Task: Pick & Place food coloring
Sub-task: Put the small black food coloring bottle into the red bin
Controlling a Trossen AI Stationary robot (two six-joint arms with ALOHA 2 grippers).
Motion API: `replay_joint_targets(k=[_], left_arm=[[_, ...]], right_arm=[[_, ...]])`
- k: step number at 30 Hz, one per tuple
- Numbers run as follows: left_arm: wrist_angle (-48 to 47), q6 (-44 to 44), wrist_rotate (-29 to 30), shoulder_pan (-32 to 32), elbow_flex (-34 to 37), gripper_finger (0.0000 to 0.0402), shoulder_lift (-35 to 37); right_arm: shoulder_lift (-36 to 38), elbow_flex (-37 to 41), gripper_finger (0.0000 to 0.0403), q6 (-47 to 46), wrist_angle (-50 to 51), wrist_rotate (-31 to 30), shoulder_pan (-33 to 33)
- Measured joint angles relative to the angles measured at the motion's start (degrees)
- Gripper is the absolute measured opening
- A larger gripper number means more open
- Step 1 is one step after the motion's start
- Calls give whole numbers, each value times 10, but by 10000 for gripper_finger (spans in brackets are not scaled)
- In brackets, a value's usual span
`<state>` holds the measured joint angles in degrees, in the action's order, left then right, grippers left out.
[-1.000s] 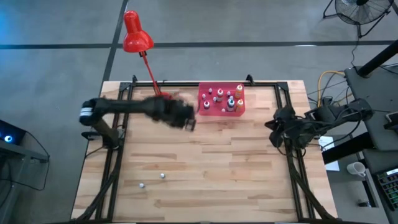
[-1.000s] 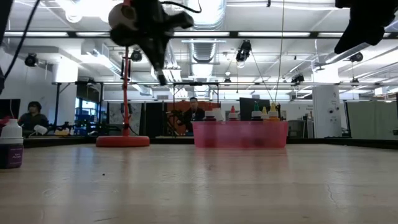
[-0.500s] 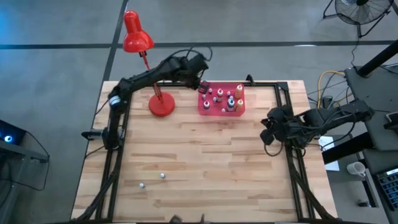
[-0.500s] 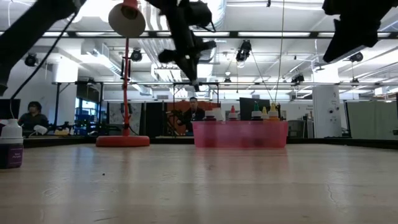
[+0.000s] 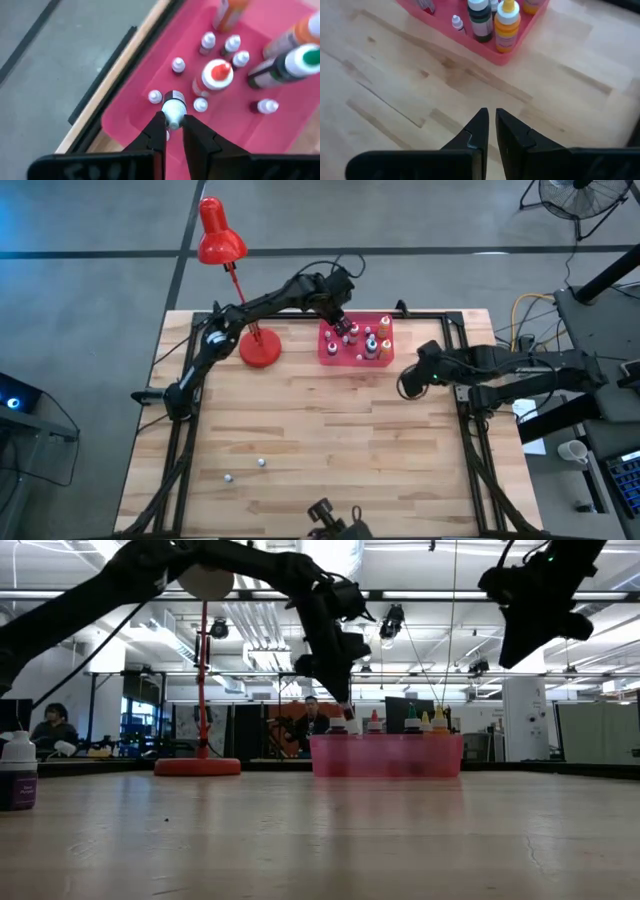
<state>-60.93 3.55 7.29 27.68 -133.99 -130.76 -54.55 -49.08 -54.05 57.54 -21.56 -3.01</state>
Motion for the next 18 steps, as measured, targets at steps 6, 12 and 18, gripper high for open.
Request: replay_joint_targets(k=[6, 12, 18], left_arm=[[-5, -62, -11, -1, 3, 21, -27], [1, -114, -28, -1, 2, 21, -43], [5, -128, -51, 0, 3, 21, -60]], right_arm=[[-44, 0, 28, 5, -33, 47, -48], [-92, -5, 28, 20, -61, 73, -67], [-131, -24, 28, 28, -61, 73, -78]])
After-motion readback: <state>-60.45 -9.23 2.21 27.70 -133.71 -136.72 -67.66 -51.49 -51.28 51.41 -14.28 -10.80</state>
